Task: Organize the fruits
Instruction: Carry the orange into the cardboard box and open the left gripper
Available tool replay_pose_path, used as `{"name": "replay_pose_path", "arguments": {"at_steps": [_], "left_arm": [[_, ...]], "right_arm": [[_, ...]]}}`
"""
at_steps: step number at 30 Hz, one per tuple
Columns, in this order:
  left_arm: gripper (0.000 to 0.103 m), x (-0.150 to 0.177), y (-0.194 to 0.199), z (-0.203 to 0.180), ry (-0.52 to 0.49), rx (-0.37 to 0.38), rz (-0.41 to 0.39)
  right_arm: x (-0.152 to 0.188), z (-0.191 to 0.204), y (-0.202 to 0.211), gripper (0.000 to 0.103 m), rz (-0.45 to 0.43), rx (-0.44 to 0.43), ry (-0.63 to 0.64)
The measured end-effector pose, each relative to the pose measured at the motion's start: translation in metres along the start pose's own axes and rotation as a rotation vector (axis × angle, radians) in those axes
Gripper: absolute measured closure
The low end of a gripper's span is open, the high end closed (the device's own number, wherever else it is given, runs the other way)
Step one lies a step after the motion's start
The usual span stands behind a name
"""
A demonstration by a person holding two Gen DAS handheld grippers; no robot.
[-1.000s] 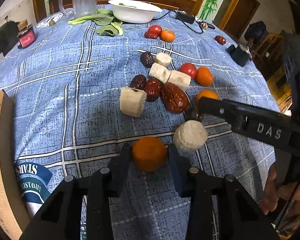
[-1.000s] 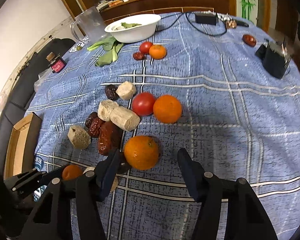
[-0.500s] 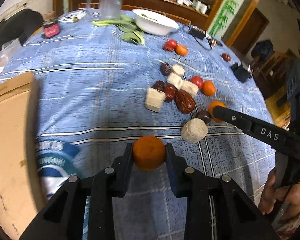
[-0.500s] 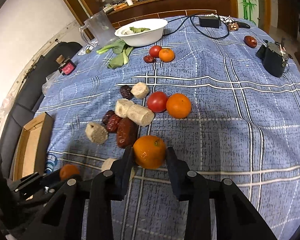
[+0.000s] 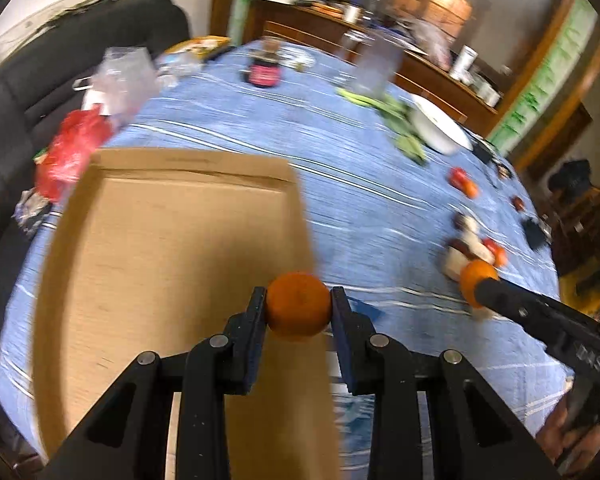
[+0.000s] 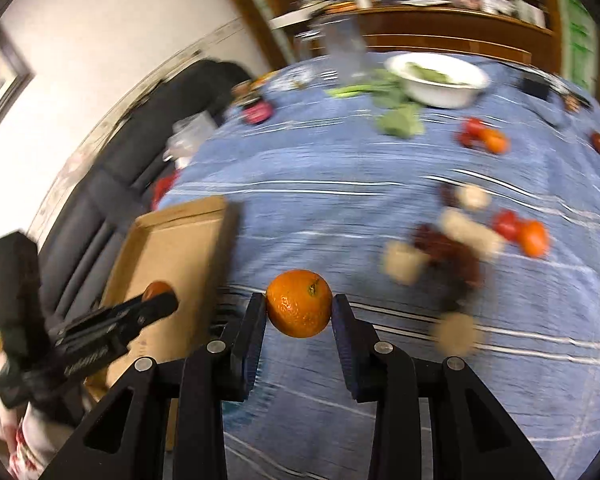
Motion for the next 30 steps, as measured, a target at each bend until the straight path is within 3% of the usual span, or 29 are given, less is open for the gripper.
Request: {"name": "replay_pose_path", "arguments": {"at_steps": [7, 12, 18, 25, 26, 28, 30], "left_arm": [[0.073, -0.016, -0.017, 0.075, 0.049, -0.069, 0.041], [0.073, -0.029, -0.039, 0.108, 0.060, -0.096, 0.073], [0.073, -0.031, -0.062, 0.123, 0.065, -0.093, 0.116], [0.068, -0.038, -0.067, 0.122, 0.036, -0.102, 0.114], [0.064, -0.039, -0.067, 0.122, 0.042, -0.095, 0.115], [0.063, -0.039, -0.064, 0.123, 0.053, -0.098, 0.113], [0.062, -0.040, -0.059, 0.125, 0.058, -0.108, 0.102]], "right_arm": [[-0.013, 0.077, -0.063, 0.066, 0.061, -0.040, 0.087], [-0.013, 0.098, -0.117, 0.066, 0.116, -0.009, 0.113], [-0.015, 0.101, -0.158, 0.066, 0.156, 0.020, 0.107], [-0.021, 0.106, -0.167, 0.063, 0.136, 0.040, 0.128], [-0.021, 0.107, -0.167, 0.061, 0.137, 0.043, 0.136], [-0.021, 0.110, -0.168, 0.053, 0.144, 0.033, 0.148], [-0.022, 0.113, -0.164, 0.051, 0.130, 0.037, 0.162]]}}
Point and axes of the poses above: each gripper's, at about its wrist camera, not at the fingertips, and y roughly against the way its jaws point, z to its left, x to its underside, the point moved 6 cm from there along -y, roughly the way its jaws point, and after that the axes turned 10 degrees about -y, right-handed, at the moved point
